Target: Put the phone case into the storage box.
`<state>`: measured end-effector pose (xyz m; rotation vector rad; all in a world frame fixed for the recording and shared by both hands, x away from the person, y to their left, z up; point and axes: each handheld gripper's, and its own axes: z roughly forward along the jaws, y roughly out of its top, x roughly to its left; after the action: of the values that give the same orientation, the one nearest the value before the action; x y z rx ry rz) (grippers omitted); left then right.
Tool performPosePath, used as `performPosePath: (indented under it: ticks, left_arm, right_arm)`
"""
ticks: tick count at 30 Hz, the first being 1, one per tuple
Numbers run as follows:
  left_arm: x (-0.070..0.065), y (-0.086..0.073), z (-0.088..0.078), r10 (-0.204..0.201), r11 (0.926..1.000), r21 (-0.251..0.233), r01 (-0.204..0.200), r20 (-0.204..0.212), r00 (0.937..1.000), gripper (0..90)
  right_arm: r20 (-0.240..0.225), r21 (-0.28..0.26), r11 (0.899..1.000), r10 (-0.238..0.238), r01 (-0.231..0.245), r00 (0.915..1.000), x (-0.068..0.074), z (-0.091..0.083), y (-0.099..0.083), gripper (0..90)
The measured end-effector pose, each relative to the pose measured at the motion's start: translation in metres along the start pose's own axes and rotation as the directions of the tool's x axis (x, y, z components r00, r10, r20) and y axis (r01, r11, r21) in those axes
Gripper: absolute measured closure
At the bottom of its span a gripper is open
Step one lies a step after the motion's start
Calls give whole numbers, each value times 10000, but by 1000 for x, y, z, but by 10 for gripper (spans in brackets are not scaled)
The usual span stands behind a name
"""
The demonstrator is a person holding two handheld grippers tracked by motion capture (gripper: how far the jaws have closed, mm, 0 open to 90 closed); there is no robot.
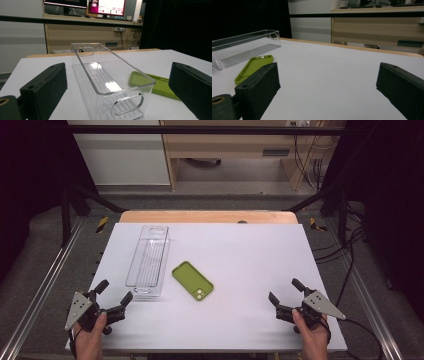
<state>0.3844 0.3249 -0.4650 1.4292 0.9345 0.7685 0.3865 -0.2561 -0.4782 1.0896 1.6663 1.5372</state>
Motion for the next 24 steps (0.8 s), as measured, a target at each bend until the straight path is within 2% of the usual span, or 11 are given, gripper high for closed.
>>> performPosePath:
  ticks: [7,9,12,15,16,20,22,24]
  left_arm:
    - [0,0,-2,113,9999,65,-113,1,9999,13]
    - [2,0,-3,138,9999,43,-138,-102,9999,13]
    - [3,0,-5,21,10000,7,-21,-134,9999,13]
    - [4,0,-5,13,10000,-13,-13,-170,9999,13]
    - [4,0,-5,0,10000,-18,0,-180,9998,13]
    - [4,1,-6,-7,10000,-34,6,-183,9998,13]
    - [4,0,-6,-12,10000,-12,12,-165,9999,13]
    - [4,0,-6,-15,10000,-6,15,-153,9999,13]
  right_arm:
    - [242,372,9993,85,-94,9997,2,3,2,46]
    - [33,682,9972,297,-298,9996,4,5,4,48]
    - [-36,1028,9944,230,-225,9997,9,8,6,73]
    - [-49,1645,9863,145,-135,9999,13,12,12,123]
    - [-26,1804,9836,-14,19,10000,15,14,13,143]
    - [-129,2172,9758,-229,251,9997,22,19,24,163]
    - [-169,2525,9668,-362,393,9992,29,25,34,187]
    - [-258,2669,9627,-397,451,9989,34,30,41,193]
